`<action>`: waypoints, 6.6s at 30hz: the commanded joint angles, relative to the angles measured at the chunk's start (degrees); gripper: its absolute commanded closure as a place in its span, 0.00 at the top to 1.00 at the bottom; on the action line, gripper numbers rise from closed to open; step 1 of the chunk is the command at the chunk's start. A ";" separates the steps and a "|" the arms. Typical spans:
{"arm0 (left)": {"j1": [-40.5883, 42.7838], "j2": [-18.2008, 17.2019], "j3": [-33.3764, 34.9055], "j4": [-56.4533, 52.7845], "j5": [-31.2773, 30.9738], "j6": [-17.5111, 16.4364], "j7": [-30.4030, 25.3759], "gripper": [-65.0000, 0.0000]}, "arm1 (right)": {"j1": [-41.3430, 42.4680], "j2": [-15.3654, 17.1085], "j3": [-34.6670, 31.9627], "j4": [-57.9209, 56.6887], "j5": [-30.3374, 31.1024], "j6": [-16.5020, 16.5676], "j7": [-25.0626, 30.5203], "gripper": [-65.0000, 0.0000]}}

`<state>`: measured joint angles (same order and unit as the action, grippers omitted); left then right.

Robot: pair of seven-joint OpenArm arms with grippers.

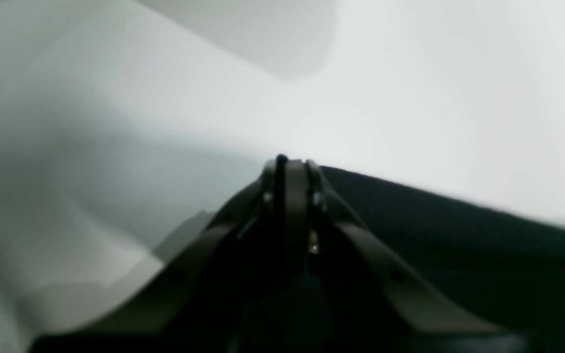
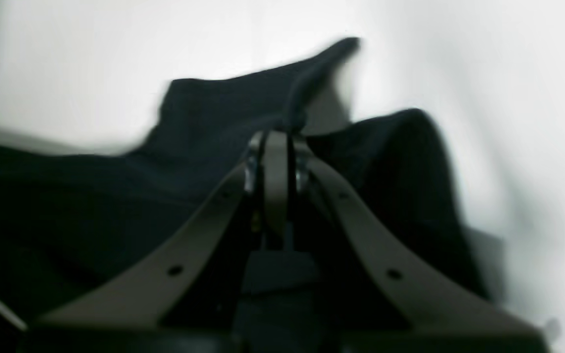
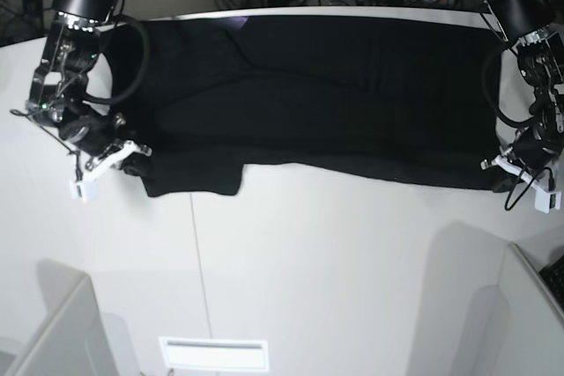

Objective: Fold the T-shirt properly
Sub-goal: 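Lift and fold the held edge over onto the other edge, then open both grippers and raise them off the folded strip, then grasp the strip end at the collar with the right gripper, then lower the left gripper to the strip's other end and grasp it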

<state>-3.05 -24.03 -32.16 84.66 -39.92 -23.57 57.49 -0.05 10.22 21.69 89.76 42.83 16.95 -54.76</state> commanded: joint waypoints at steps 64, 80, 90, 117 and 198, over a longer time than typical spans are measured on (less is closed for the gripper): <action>25.07 -1.16 -7.27 19.64 -0.74 -0.38 4.00 0.00 | -26.19 -0.06 10.09 23.78 11.46 0.15 -4.36 0.00; 26.48 -0.98 -7.79 19.38 -0.47 -0.38 4.00 0.18 | -28.30 -0.06 10.35 21.76 11.28 -0.03 -4.89 0.41; 26.21 2.80 -14.47 26.15 -0.83 -0.38 4.00 0.62 | -27.42 0.46 11.14 25.10 11.19 0.24 -1.90 0.28; 17.33 12.12 -8.15 5.23 20.01 -0.30 -0.22 0.00 | -15.73 -1.65 -2.40 5.15 -14.39 0.24 2.41 0.00; 3.09 0.52 -9.99 -14.82 0.76 -0.47 -5.14 0.00 | -19.07 -7.27 1.56 22.90 -13.42 0.59 2.94 0.00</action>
<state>0.60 -22.11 -41.80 68.73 -38.28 -23.99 53.39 -19.55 2.61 23.03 111.42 28.47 17.12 -52.95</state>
